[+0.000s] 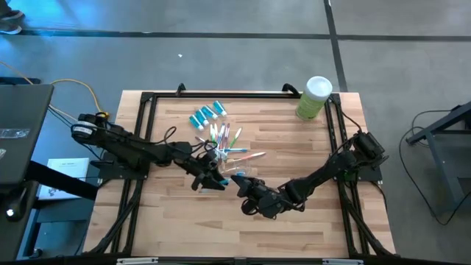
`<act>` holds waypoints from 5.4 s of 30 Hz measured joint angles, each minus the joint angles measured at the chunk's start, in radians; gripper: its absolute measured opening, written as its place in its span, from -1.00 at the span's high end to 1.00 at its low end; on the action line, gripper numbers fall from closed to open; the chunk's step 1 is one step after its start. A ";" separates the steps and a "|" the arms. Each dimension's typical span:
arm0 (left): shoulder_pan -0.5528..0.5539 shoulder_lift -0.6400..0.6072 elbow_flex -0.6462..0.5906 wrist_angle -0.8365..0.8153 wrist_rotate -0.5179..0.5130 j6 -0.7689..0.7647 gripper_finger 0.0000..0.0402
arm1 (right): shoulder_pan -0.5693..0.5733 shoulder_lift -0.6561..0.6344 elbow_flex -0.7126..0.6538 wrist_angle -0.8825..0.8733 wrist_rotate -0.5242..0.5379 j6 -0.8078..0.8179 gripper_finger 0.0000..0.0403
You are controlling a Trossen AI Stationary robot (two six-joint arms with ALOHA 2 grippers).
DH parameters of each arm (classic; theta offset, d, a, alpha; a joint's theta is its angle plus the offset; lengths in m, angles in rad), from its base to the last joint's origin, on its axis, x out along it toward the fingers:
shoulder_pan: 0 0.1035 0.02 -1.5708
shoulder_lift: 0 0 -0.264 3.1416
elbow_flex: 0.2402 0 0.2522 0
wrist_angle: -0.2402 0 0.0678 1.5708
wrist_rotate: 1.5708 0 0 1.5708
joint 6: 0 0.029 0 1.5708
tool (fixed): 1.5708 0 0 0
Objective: Pick & Place toothbrushing station
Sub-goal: Put the blue toothbrush into the transparent organizer
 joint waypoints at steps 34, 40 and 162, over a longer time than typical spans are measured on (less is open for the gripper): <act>0.002 -0.004 0.000 -0.080 0.000 0.097 0.95 | -0.002 0.000 0.000 -0.005 -0.046 0.041 0.79; 0.002 -0.004 0.000 -0.095 0.000 0.117 0.95 | -0.004 0.000 0.000 -0.001 -0.065 0.114 0.68; -0.414 -0.096 -0.001 0.002 -1.166 1.012 0.94 | -0.176 -0.038 0.000 0.306 -0.583 1.262 0.19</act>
